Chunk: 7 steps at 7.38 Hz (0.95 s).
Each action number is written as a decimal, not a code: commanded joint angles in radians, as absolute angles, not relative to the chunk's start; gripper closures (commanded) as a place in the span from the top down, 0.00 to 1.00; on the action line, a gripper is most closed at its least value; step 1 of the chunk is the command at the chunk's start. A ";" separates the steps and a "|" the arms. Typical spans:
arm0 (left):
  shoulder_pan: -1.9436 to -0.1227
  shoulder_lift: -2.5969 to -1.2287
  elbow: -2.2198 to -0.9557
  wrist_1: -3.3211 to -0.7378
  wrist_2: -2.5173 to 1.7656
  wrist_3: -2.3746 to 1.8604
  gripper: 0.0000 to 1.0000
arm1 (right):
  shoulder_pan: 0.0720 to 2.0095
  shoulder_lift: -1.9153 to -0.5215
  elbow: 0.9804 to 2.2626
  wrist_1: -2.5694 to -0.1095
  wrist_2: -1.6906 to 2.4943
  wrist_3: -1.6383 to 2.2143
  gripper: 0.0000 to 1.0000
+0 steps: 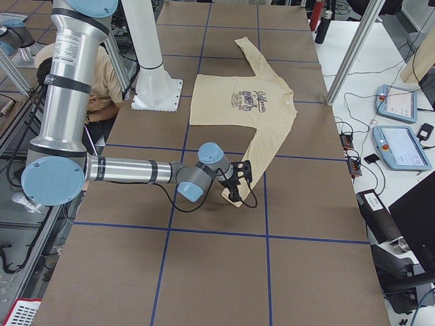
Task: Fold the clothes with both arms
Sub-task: 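Lower the right gripper to the sleeve cuff nearest it and grasp it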
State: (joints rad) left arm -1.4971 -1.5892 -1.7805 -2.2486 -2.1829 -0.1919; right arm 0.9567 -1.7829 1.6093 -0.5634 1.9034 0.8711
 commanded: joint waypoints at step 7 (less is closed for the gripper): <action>-1.497 -1.589 -1.779 -2.247 -2.183 -0.190 1.00 | 0.925 -1.775 1.549 -0.561 1.853 0.870 0.63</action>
